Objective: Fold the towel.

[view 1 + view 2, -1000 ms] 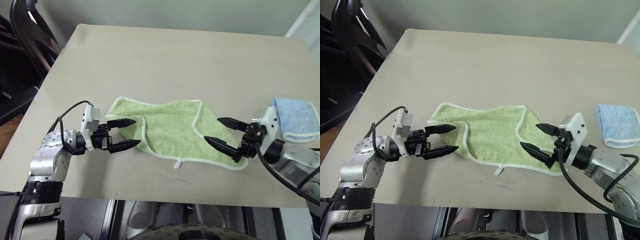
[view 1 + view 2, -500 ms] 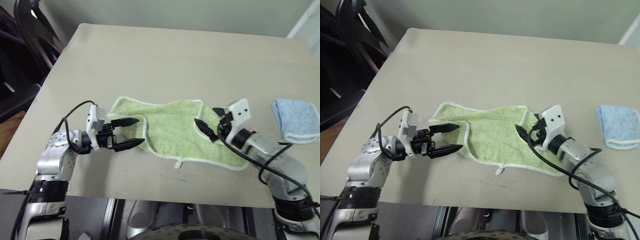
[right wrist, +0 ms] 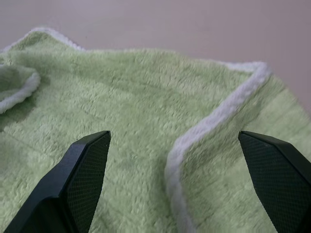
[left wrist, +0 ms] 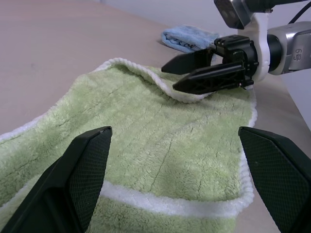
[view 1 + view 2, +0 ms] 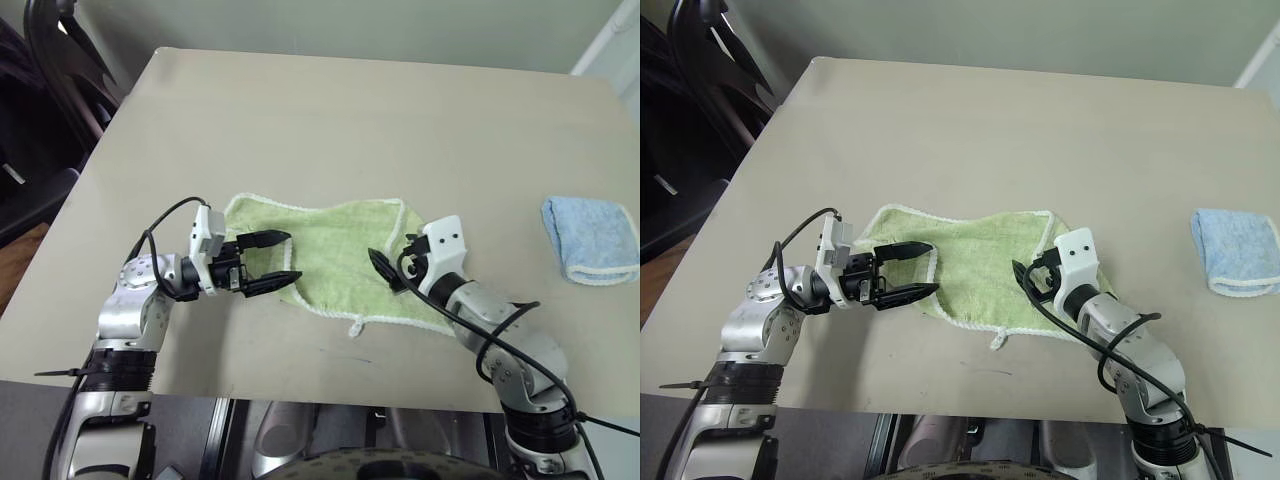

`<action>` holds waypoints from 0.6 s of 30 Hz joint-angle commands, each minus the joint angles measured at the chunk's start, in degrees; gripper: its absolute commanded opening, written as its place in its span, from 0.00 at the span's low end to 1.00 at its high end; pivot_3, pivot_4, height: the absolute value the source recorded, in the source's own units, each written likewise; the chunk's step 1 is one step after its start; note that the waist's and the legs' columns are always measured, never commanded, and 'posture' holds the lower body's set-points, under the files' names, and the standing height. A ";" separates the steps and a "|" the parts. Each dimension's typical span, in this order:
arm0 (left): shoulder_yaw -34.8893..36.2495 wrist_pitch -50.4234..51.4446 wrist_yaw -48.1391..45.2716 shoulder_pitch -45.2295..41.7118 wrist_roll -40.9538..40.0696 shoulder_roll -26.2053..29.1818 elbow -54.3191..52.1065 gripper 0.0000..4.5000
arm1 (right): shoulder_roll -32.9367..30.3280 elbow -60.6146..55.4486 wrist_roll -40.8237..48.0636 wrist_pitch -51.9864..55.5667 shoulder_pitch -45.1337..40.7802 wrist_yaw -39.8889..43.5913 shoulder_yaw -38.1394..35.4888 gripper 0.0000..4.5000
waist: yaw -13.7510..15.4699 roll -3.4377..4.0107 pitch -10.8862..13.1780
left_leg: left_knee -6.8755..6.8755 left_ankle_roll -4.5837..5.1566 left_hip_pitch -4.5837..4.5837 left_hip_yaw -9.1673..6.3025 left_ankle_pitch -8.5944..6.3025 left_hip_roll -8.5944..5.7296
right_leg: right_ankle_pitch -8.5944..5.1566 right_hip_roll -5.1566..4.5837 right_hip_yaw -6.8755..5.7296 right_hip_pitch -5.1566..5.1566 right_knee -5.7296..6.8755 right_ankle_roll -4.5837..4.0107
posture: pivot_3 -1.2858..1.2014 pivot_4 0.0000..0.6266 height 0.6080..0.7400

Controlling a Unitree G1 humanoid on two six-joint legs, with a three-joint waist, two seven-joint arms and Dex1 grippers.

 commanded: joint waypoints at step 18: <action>-0.03 -2.27 -0.60 -1.39 1.01 -0.42 0.62 1.00 | 2.24 5.70 -14.04 -11.56 2.09 -0.72 3.77 0.99 | 0.02 0.00 0.00 | 0.00 -0.31 0.01 0.00 -0.20 0.01 | 0.09 0.00 0.00 0.01 -0.01 0.14 | 0.52 0.24 0.95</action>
